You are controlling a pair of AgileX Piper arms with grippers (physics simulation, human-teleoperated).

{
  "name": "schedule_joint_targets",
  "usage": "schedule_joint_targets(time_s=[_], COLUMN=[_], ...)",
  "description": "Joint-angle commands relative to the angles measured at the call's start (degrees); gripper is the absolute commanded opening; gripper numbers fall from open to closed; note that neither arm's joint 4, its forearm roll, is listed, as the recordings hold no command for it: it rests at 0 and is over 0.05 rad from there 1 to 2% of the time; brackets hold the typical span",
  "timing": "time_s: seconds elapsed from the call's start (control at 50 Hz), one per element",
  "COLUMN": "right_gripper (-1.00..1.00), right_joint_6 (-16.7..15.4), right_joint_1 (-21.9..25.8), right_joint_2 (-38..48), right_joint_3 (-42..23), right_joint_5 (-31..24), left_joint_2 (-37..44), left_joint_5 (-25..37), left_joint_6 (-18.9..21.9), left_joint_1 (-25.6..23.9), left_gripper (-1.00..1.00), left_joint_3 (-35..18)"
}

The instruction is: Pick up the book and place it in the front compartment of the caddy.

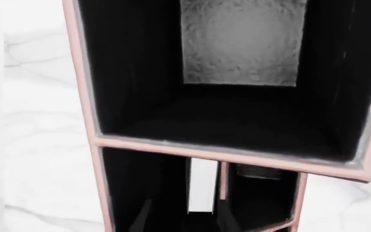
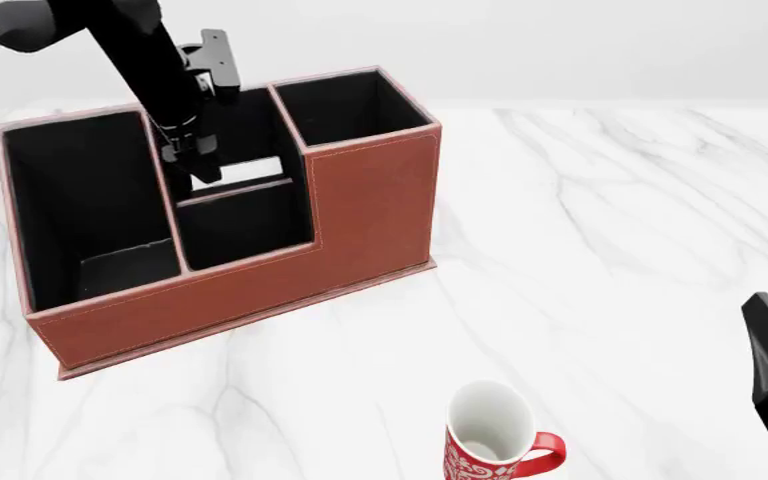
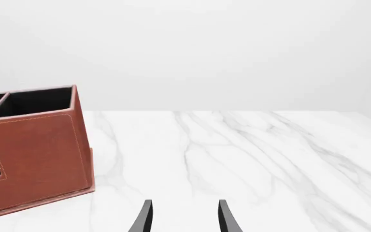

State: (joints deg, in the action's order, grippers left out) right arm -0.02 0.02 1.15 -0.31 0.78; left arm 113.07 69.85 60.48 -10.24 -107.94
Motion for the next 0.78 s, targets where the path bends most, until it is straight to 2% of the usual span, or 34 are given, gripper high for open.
schedule_joint_targets(time_s=[0.02,0.2,0.22,0.26,0.3,0.36,0.54,0.56,0.6,0.72,0.76,0.78], right_gripper=[1.00,1.00,1.00,1.00,1.00,1.00,1.00,1.00,1.00,1.00,1.00,1.00], right_joint_6=[0.0,0.0,0.0,0.0,0.0,0.0,0.0,0.0,0.0,0.0,0.0,0.0], right_joint_1=[0.0,0.0,0.0,0.0,0.0,0.0,0.0,0.0,0.0,0.0,0.0,0.0], right_joint_2=[-0.1,-0.1,-0.1,-0.1,-0.1,-0.1,-0.1,-0.1,-0.1,-0.1,-0.1,-0.1], right_joint_3=[0.1,0.1,0.1,0.1,0.1,0.1,0.1,0.1,0.1,0.1,0.1,0.1], right_joint_5=[-0.1,-0.1,-0.1,-0.1,-0.1,-0.1,-0.1,-0.1,-0.1,-0.1,-0.1,-0.1], left_joint_2=[-3.7,-8.9,-9.9,-10.9,-13.3,-14.3,-23.3,-22.8,-26.2,-30.6,-33.5,-33.7], left_joint_5=[0.0,0.0,0.0,0.0,0.0,0.0,0.0,0.0,0.0,-0.1,-0.9,-1.0], left_joint_6=[1.7,3.3,4.5,3.8,5.8,5.7,10.8,9.5,12.1,13.2,14.9,14.4], left_joint_1=[1.3,2.0,2.8,1.8,3.3,2.6,4.4,2.8,4.6,4.0,5.2,4.1], left_gripper=[1.00,1.00,1.00,1.00,1.00,1.00,1.00,1.00,1.00,1.00,1.00,1.00], left_joint_3=[2.3,6.2,7.0,7.9,9.5,10.4,16.8,16.6,19.0,22.5,25.3,25.8])
